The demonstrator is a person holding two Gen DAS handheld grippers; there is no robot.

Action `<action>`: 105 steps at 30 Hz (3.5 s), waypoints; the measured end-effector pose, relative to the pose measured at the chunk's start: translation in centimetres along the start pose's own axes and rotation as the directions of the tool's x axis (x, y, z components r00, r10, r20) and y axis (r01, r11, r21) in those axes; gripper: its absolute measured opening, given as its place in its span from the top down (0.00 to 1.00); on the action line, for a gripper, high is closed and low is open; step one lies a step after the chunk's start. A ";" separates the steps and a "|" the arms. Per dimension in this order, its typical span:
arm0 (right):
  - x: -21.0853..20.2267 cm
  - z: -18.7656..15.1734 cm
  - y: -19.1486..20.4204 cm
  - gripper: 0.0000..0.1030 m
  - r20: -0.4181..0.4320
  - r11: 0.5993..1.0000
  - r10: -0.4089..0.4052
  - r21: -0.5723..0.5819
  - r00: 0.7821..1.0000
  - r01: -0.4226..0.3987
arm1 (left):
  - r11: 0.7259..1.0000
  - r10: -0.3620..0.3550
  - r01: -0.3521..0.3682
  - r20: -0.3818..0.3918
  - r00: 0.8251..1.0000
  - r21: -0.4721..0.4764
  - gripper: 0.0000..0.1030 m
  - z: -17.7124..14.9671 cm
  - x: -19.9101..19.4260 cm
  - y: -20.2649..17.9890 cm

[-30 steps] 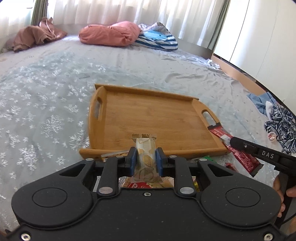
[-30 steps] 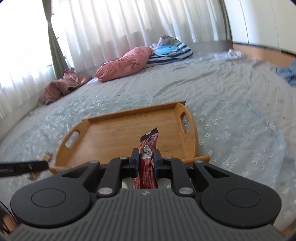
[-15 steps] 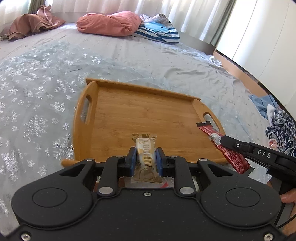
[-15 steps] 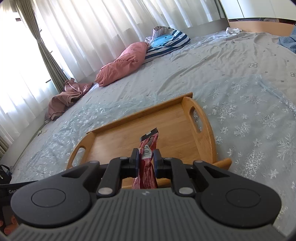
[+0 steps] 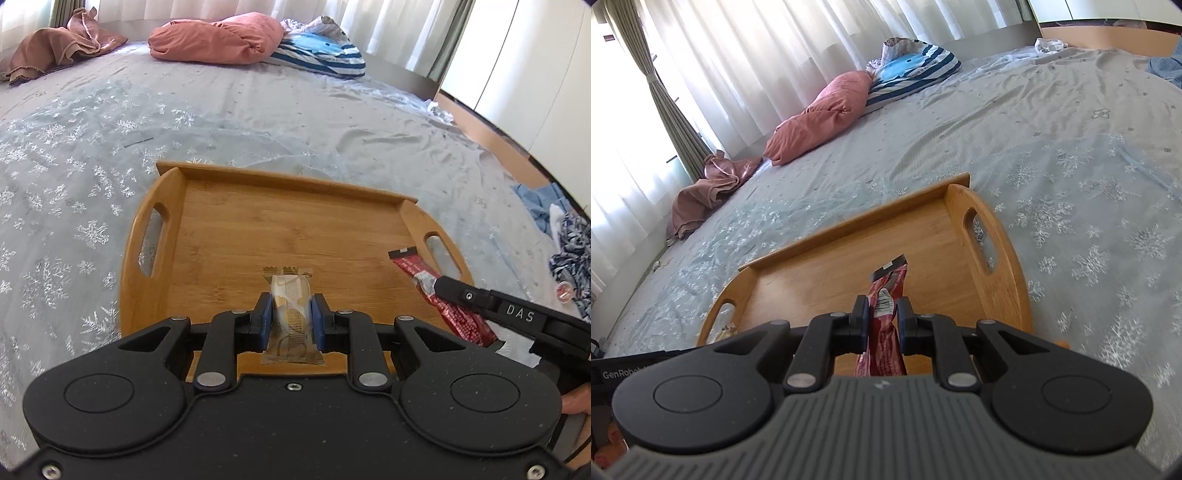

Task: Organize snacks
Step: 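Carry the cookie packet and red wafer bar over the wooden tray with both tools, then open both tools to release the packets onto the tray, then move both tools back toward the remaining snack pile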

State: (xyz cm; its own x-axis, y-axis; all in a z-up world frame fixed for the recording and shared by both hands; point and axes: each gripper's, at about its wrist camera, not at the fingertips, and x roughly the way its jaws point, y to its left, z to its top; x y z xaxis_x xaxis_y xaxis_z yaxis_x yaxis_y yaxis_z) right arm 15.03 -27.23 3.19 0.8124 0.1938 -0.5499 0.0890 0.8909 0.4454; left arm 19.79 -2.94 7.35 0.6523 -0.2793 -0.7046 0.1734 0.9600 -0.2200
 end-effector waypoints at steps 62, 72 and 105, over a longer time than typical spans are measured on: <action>2.5 -0.1 1.1 0.67 -0.052 0.994 -0.047 -0.101 0.998 0.042 | 0.986 0.095 -0.098 0.032 0.995 0.133 0.42 -1.2 3.3 -2.3; -1.0 -1.0 2.2 0.43 -0.016 0.975 -0.030 -0.221 0.999 0.026 | 0.986 0.083 -0.098 0.111 0.990 0.136 0.18 -3.3 -1.9 -1.3; -9.8 -7.8 1.1 0.12 0.090 0.908 -0.075 -0.406 0.993 0.106 | 0.982 0.127 -0.151 0.197 0.972 0.110 0.03 -10.9 -7.4 1.0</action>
State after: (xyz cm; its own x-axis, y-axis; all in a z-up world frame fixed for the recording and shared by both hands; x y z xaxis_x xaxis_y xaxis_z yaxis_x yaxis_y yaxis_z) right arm 2.65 -24.91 3.56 0.8519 0.0884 -0.5161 -0.0674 0.9960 0.0594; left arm 7.13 -0.15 4.98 0.8014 -0.1455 -0.5802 0.1533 0.9875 -0.0359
